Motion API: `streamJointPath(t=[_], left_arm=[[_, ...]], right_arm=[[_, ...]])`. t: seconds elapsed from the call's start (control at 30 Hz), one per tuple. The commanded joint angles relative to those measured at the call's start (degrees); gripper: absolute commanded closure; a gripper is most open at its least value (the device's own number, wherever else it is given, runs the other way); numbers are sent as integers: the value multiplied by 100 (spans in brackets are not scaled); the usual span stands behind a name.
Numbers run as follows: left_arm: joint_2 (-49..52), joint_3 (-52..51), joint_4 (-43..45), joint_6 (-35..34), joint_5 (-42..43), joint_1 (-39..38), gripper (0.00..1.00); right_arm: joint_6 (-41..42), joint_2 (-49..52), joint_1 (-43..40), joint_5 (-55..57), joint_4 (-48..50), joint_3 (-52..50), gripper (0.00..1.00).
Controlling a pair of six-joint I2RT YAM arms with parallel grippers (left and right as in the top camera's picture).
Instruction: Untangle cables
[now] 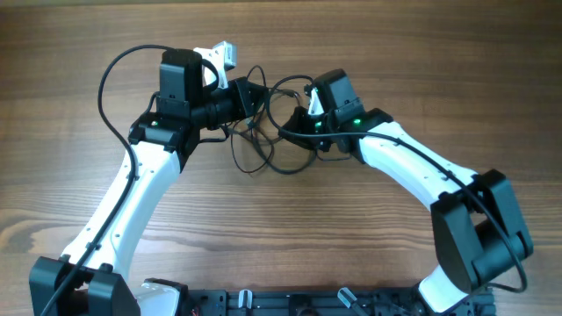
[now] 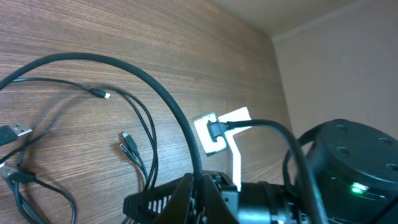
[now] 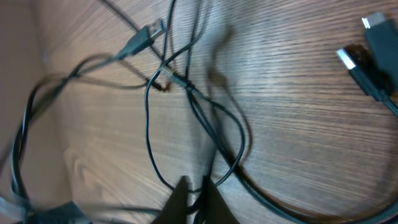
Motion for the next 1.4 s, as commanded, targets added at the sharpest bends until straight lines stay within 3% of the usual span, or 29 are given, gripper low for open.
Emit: streamJointPath(t=[0.0,0.17,0.6,0.73,0.9,1.0,1.1,1.2,1.27,1.37], left_arm=[[-37,39,-48,-11,129,219,96],[-413,39,-291,9,129,1008,96],[-1147,39,-501,-17,579,3491,96],[-1145,39,-498,-39,710,3661,96],[-1145,39,-498,-42,715,3637,96],[-1145,39,-542,-39,826,3528,96],[-1130,37,-608,-37,841,3233,96],[-1067,37,-612,-11,839,2769,96],[-1005,37,-610,13,835,2463,96],[-901,37,-612,120,831,2079,95]], right_arm=[[-52,140,-94,826,-61,13,96],[-651,136,-654,1497,-632,15,96],[-2100,-321,-2852,2022,-1554,90,96],[-2081,-763,-3340,2020,-1615,133,96],[-2072,-1211,-3381,2256,-1615,243,96],[-2146,-1443,-3324,1427,-1408,251,96],[-2719,-1591,-3128,-789,-846,251,96],[-2752,-1639,-2732,-2540,-258,251,96],[-2739,-1639,-2400,-3169,50,249,96],[-2726,-1637,-1888,-3040,87,249,91]])
